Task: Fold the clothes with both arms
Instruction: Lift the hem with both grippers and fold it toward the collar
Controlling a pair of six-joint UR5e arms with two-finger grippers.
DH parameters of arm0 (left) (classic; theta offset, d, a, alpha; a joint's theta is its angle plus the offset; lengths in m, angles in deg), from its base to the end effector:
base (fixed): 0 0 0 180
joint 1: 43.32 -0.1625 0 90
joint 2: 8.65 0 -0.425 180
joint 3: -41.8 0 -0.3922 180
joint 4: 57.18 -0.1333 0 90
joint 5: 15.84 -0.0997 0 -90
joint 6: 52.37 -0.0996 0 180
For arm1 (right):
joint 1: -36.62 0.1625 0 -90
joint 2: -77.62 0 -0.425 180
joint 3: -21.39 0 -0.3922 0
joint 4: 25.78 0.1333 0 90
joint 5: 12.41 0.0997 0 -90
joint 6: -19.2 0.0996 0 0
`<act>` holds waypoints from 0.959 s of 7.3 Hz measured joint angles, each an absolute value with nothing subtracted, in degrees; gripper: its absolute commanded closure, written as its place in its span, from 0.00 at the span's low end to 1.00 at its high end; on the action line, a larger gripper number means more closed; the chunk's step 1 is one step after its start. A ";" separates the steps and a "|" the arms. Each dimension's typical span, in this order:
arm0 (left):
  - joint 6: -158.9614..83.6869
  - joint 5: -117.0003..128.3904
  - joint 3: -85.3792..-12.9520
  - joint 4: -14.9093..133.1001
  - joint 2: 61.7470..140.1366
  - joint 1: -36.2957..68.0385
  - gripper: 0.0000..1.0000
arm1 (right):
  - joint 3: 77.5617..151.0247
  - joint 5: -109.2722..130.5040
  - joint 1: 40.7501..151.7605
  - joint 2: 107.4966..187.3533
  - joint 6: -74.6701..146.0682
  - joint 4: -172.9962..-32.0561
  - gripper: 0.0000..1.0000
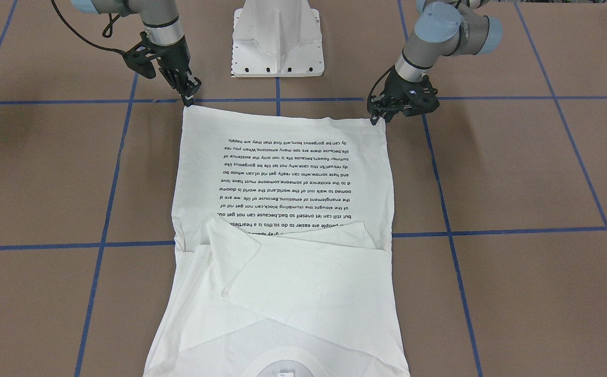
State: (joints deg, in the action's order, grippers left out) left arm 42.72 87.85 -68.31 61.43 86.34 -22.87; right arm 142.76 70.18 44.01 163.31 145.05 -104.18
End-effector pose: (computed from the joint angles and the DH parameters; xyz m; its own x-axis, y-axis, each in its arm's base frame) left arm 0.4575 -0.2877 0.3964 0.5381 -0.2927 -0.7904 0.2093 0.9548 -0.2110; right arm -0.4678 -0.2080 0.3513 0.4156 0.6395 0.6467 -0.5736 0.7361 -0.3594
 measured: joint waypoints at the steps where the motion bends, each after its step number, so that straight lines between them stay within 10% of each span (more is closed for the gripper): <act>1: 42.73 88.04 -68.45 61.43 86.33 -22.90 1.00 | 142.76 70.20 44.01 163.31 145.06 -104.16 1.00; 7: 45.41 91.26 -73.52 60.78 86.39 -24.53 1.00 | 146.45 73.55 43.09 167.30 145.05 -103.91 1.00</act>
